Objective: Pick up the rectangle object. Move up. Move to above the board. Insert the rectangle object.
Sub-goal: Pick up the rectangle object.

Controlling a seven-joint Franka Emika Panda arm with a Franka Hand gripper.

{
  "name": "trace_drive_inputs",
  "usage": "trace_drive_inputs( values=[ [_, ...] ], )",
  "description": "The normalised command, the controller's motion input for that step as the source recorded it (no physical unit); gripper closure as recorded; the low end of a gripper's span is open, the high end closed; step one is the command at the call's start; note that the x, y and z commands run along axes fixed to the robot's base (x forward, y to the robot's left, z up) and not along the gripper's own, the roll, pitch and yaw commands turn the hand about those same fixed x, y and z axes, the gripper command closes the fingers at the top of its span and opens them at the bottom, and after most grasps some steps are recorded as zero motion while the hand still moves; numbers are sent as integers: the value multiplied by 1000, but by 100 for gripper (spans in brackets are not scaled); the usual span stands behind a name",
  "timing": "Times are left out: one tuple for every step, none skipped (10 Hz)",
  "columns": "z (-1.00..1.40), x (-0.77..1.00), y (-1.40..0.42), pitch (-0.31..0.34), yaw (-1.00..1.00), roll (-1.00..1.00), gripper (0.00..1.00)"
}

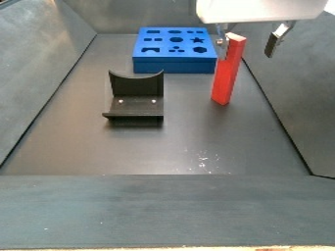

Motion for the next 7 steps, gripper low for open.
trace_drive_inputs(
  values=[
    [-46,-166,-203,-151,434,203,0],
    [-37,-154,-226,-134,480,214,0],
    [-17,-126,-251,-131,497,203,0],
    [-17,-140,-260,-131,506,220,0],
    [0,-134,-271,-143,514,209,0],
    [0,-109,-260,-131,514,231,0],
    [0,-69,-234,-109,497,246,0]
  ],
)
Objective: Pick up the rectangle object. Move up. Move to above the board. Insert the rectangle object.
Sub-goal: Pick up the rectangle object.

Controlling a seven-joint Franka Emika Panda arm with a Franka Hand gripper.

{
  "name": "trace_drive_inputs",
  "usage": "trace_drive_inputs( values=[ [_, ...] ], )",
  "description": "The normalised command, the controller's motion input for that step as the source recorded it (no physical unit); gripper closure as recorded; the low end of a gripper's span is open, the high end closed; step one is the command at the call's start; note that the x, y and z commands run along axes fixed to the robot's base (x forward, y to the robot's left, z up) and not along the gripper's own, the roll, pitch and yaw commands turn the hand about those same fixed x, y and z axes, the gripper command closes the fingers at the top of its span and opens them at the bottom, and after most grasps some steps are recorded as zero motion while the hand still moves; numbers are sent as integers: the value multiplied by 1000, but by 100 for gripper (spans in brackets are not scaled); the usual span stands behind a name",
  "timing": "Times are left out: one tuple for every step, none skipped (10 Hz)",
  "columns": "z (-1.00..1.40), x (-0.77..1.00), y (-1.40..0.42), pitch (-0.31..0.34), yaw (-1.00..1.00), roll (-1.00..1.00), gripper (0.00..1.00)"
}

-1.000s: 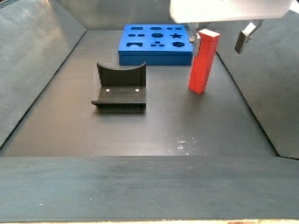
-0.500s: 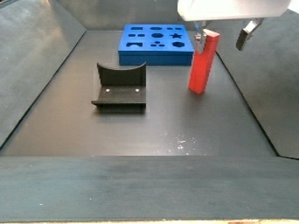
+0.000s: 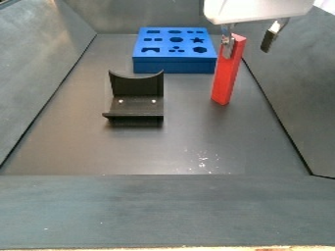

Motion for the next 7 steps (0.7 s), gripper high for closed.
trace_drive_inputs(
  values=[
    [0,-29,-220,-91,466,251,0],
    [0,0,-149,-14,411,189,0],
    [0,0,0,0,0,0,100],
    [0,0,0,0,0,0,100],
    [0,0,0,0,0,0,100],
    [0,0,0,0,0,0,100],
    [0,0,0,0,0,0,100]
  ],
)
